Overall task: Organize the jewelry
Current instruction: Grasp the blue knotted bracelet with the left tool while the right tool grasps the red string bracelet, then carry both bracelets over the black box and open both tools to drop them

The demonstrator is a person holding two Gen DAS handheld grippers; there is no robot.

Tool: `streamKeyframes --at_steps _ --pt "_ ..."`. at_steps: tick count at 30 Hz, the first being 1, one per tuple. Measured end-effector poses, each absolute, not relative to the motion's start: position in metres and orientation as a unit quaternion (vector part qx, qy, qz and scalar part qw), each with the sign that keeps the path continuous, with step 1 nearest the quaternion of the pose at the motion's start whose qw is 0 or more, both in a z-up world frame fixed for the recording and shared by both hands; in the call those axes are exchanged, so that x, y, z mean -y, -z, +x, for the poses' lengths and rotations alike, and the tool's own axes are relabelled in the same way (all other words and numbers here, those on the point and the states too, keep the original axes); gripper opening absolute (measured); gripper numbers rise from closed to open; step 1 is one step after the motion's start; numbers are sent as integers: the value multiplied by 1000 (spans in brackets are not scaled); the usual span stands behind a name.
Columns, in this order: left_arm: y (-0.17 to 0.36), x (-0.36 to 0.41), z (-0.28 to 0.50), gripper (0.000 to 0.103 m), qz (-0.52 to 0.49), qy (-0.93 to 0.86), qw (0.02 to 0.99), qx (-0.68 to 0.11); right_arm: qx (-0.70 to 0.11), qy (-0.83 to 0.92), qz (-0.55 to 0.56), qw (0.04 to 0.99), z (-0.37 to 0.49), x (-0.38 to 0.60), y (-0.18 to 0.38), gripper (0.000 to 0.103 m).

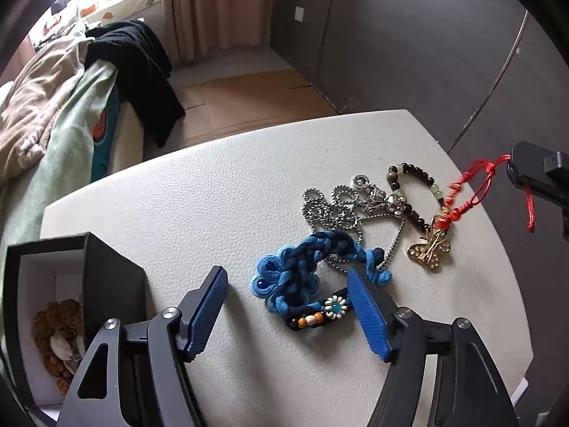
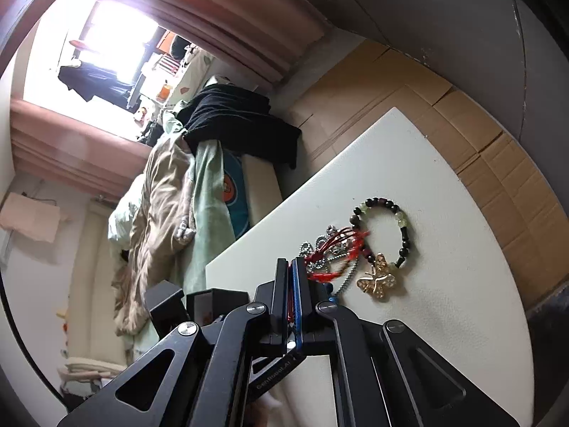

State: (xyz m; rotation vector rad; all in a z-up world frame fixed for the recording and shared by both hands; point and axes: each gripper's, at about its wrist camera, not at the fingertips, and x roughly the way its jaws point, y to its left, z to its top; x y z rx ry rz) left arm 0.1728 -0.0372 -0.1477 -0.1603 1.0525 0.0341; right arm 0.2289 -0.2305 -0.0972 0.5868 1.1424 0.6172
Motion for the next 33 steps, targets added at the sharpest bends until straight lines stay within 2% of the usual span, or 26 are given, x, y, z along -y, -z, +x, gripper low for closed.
streamKeyframes --at_steps 2,3,4,9,11,18,33 --pt "147 36 172 60 -79 -19 863 -498 -524 -282 271 757 229 232 97 4" --pt "146 35 171 45 -74 -26 865 -496 -524 -280 270 758 229 233 97 4" --pt "146 35 171 37 -72 -29 865 -495 -523 -279 269 759 229 233 96 4" --pt "143 34 166 32 -72 -19 865 -496 -525 -275 266 760 227 232 97 4" --pt "139 34 162 20 -76 -18 868 -491 -525 -274 263 762 226 230 97 4" --pt "125 30 149 20 -99 -7 872 -479 -526 -277 251 764 221 223 98 4" --pt "65 2 113 20 -136 -24 905 -402 -503 -326 238 764 208 206 82 4"
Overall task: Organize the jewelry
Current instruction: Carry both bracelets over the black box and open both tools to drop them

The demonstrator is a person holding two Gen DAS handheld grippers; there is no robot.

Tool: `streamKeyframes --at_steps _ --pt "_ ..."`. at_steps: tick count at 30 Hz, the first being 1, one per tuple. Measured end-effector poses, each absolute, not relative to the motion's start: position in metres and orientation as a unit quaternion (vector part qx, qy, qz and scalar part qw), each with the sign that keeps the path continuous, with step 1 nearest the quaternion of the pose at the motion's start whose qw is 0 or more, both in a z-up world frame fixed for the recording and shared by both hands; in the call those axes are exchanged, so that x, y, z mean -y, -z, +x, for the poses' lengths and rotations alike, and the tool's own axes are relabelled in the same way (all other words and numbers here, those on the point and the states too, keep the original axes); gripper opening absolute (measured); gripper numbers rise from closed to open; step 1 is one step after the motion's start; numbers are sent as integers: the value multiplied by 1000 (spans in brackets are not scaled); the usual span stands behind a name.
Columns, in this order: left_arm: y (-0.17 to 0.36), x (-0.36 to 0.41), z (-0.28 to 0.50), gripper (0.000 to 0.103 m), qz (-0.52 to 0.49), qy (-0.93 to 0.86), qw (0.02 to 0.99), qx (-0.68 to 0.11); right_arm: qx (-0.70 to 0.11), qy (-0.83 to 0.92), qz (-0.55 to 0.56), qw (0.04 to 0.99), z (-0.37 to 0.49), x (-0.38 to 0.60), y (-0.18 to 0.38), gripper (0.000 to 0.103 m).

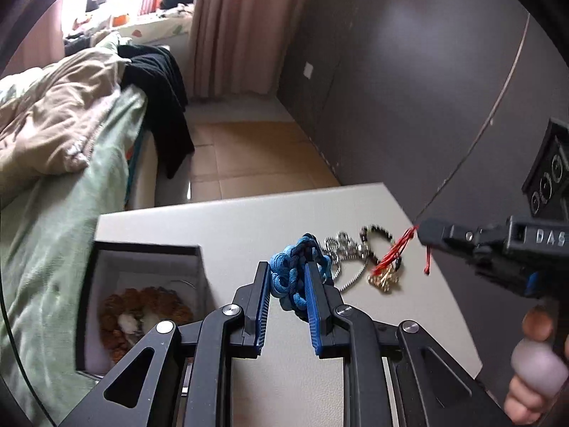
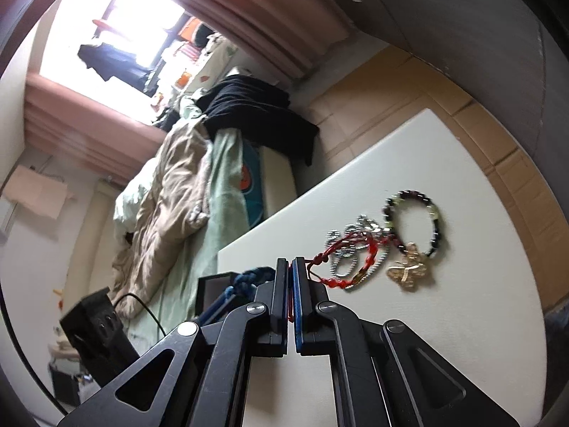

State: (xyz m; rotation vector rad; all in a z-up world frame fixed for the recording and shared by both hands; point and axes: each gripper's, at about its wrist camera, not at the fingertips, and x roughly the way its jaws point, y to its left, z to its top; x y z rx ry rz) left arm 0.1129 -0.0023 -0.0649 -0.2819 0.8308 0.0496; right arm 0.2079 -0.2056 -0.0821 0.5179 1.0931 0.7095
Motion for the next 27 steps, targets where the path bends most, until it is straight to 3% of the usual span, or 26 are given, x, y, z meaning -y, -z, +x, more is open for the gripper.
streamKeyframes --at_steps 23,26,27 --pt "47 -69 71 20 -196 -85 900 -381 -468 -384 222 764 179 161 68 4" --pt "48 -79 66 32 -219 -92 894 -379 -465 -390 217 765 174 154 67 4" --pt "47 -82 65 53 -221 -95 894 -378 -465 -392 215 764 172 151 67 4"
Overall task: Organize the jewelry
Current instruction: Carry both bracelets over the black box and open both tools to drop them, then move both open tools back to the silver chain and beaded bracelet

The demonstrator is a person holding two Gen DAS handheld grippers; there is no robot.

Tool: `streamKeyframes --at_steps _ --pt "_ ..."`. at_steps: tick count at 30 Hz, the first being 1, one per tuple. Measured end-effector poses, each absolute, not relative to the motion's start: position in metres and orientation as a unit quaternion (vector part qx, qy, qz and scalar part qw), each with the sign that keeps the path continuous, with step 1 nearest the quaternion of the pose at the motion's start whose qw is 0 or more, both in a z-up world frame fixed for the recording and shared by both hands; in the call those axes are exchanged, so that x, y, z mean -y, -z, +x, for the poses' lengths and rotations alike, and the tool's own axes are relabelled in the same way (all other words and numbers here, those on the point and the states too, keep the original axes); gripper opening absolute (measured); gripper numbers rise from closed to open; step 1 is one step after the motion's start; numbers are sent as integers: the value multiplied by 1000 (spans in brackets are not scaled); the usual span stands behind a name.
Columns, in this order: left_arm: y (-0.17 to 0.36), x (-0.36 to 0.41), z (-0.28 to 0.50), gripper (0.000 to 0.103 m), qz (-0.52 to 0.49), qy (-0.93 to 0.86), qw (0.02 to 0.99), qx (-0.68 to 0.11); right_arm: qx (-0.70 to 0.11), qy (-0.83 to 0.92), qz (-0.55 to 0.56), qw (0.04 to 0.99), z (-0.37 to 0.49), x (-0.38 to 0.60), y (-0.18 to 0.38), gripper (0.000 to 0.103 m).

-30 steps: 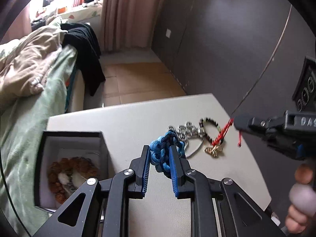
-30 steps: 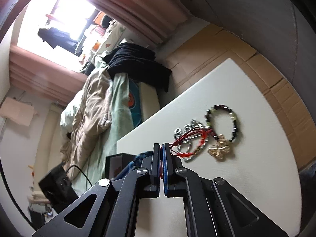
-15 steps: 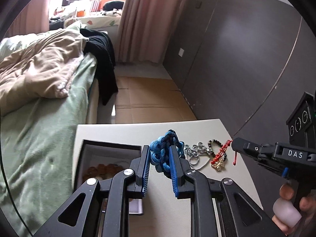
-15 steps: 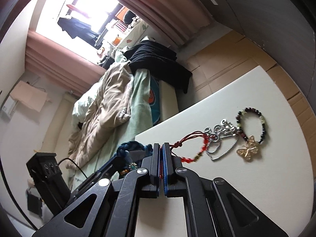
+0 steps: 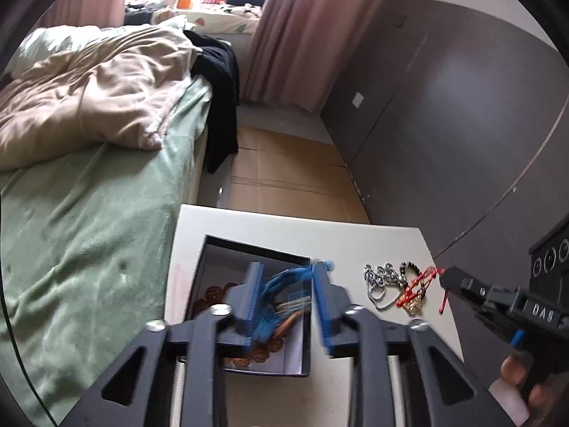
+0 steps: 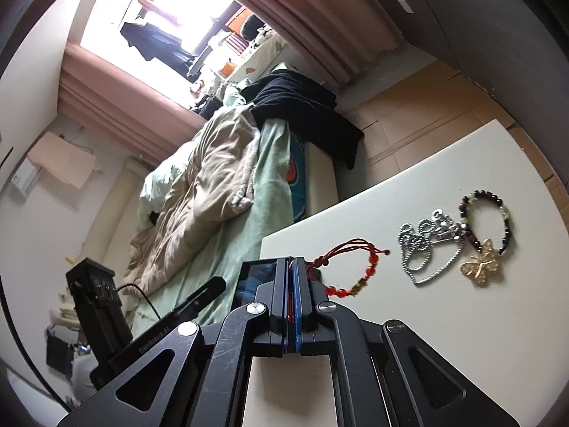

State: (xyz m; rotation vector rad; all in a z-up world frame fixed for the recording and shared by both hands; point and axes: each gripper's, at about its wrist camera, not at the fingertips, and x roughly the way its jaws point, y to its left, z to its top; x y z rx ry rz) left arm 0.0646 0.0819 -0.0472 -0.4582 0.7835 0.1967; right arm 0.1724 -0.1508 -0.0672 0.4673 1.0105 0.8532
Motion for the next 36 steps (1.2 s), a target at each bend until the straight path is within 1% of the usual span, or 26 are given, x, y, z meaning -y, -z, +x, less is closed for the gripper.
streamKeyframes --at_steps 1,2,3,6,20,21,23,24,25,36 --pt "46 -85 63 84 -223 -97 894 -376 -464 -396 213 763 171 148 67 4" --pt "45 -87 62 93 -225 -97 895 -372 -464 -399 212 762 169 147 68 4" --pt "42 -90 58 96 -233 -97 898 -359 -463 -403 210 761 168 143 67 4" --pt "33 -98 51 96 -240 -111 902 -340 -460 -413 208 758 163 137 67 4" --pt "32 -137 37 96 -289 -159 888 -321 -441 -503 237 704 146 77 67 4" --pt "32 -139 37 96 -291 -161 887 -320 -442 -503 237 704 145 72 68 5" --pt "34 -140 37 96 -292 -163 885 -323 -467 -487 217 705 146 60 76 38" --pt "35 -140 37 96 -292 -163 885 -325 -482 -469 212 709 149 59 83 65" --pt "35 -141 38 96 -292 -162 884 -326 -483 -452 218 718 150 62 86 69" --pt "36 -118 47 96 -267 -141 893 -333 -470 -385 210 766 163 119 74 69"
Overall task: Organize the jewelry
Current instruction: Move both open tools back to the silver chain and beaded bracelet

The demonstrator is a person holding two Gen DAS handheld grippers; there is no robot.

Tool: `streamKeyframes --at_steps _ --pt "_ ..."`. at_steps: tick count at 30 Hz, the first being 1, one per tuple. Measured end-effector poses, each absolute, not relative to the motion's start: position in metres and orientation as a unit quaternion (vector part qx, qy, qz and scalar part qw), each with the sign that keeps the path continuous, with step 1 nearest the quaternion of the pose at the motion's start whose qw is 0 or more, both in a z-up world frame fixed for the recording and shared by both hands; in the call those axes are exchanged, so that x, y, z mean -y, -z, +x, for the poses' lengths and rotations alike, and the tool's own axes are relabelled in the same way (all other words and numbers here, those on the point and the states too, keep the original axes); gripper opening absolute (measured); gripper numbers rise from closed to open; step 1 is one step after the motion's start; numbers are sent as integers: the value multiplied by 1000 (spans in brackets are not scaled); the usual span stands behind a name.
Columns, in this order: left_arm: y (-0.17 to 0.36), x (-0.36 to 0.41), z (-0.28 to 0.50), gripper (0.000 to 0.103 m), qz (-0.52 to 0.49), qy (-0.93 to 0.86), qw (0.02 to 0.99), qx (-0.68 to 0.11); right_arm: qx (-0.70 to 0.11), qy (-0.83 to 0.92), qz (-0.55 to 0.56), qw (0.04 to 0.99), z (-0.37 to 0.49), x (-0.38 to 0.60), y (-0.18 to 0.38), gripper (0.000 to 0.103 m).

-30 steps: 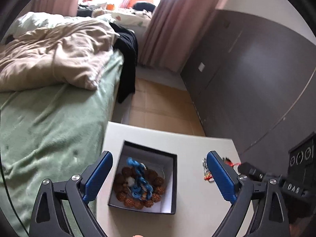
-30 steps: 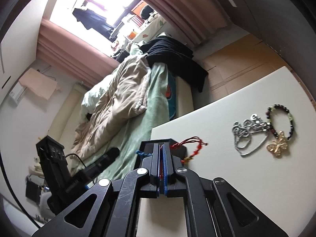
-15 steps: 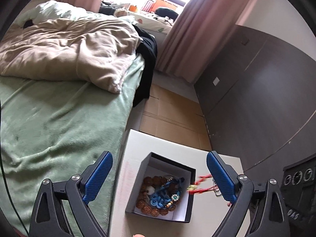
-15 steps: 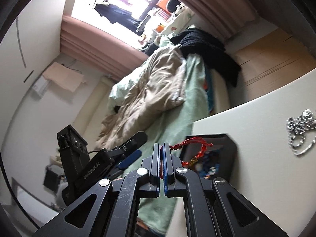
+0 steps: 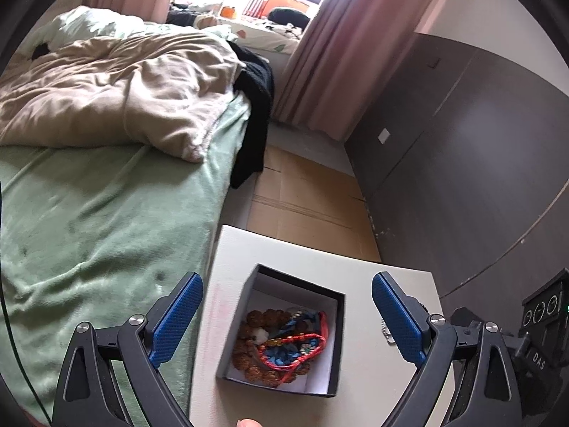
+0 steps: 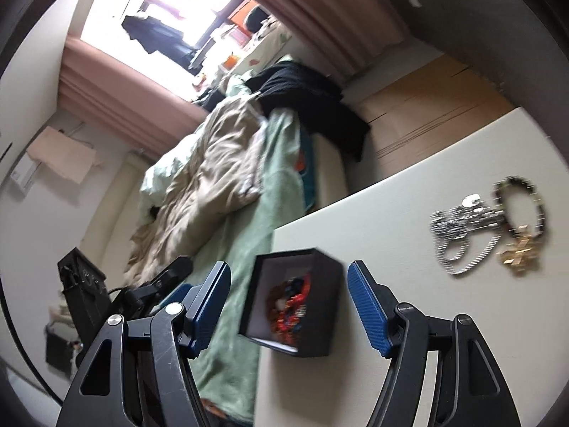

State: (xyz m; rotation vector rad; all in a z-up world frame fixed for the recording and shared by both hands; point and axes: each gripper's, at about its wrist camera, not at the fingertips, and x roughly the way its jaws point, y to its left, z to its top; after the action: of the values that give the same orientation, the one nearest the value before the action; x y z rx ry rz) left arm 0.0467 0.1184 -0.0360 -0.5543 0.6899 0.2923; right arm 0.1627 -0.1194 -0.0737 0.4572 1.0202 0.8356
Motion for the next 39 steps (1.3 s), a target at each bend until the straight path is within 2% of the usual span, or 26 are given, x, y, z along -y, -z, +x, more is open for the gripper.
streamKeyframes --at_steps 4,7,8,10,11,20,35,39 --pt "34 -102 55 103 -258 -121 900 -331 -471 -339 201 789 169 145 70 69" --pt "35 -89 62 103 -248 -107 903 -333 -481 -314 213 791 177 164 74 72" --pt "36 -84 64 103 -244 -101 904 -335 -482 -306 216 792 179 168 75 76" --pt "38 -77 68 103 -241 -88 905 -338 -479 -277 217 804 182 180 76 100" --pt "39 -73 70 103 -242 -75 906 -338 -475 -265 218 810 182 186 76 103" --pt "42 -40 83 103 -231 -32 915 -329 -482 -202 230 821 201 233 84 103" --pt "66 24 141 103 -168 -9 885 -434 -497 -163 197 829 219 279 80 103" --pt "75 33 158 98 -166 -6 878 -449 -505 -151 196 827 226 293 83 103"
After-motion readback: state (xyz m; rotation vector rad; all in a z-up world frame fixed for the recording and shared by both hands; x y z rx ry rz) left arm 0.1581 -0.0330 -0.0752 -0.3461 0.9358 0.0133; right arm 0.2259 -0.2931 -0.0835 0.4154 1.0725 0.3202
